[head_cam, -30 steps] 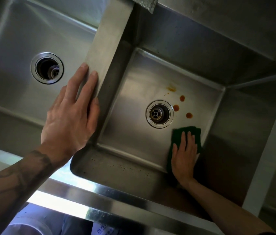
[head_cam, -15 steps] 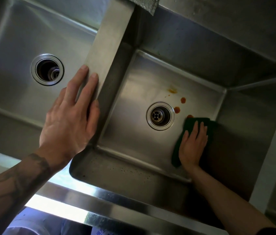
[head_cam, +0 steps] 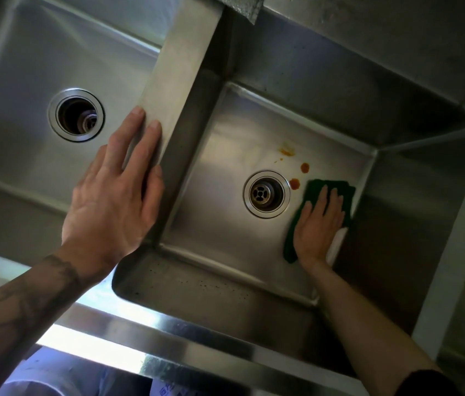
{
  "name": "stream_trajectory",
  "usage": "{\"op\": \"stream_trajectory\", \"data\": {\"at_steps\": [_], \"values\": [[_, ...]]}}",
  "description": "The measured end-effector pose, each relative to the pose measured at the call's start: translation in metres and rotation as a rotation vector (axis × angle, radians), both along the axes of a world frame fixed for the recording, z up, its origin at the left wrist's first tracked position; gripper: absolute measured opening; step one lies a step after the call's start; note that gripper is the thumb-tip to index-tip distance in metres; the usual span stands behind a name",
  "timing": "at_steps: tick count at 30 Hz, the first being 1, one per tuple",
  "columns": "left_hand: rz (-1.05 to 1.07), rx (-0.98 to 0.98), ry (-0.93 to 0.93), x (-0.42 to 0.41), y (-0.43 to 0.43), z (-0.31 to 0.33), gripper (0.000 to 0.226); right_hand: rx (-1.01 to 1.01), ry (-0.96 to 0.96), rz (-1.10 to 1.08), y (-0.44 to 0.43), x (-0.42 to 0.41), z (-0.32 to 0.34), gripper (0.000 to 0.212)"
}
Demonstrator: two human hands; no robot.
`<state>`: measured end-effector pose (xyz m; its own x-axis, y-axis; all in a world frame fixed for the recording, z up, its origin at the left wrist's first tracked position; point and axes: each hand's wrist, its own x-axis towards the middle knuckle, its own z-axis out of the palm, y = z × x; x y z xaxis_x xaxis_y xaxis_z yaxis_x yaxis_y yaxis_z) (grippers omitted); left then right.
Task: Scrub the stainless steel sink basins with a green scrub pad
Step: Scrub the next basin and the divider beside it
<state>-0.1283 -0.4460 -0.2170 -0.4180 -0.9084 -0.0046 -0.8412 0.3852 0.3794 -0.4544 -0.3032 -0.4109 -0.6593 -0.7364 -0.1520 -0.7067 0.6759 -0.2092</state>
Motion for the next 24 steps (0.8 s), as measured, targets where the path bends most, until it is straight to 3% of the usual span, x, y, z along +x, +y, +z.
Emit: {"op": "stream_trajectory", "data": {"at_steps": [6, 12, 18, 24], "values": [[0.005, -0.014, 0.002, 0.000, 0.000, 0.000, 0.055, 0.050, -0.059, 0.484, 0.058, 0.008, 0.007, 0.055], [0.006, -0.012, 0.007, 0.000, 0.000, -0.002, 0.056, -0.027, -0.033, 0.111, -0.007, 0.012, 0.002, 0.053], [0.005, -0.009, 0.004, 0.000, -0.001, -0.002, 0.056, 0.038, -0.055, 0.425, 0.045, 0.010, 0.002, 0.052], [0.010, -0.002, 0.007, 0.001, -0.001, -0.002, 0.057, 0.029, 0.010, 0.102, -0.027, -0.028, 0.001, 0.054]]}}
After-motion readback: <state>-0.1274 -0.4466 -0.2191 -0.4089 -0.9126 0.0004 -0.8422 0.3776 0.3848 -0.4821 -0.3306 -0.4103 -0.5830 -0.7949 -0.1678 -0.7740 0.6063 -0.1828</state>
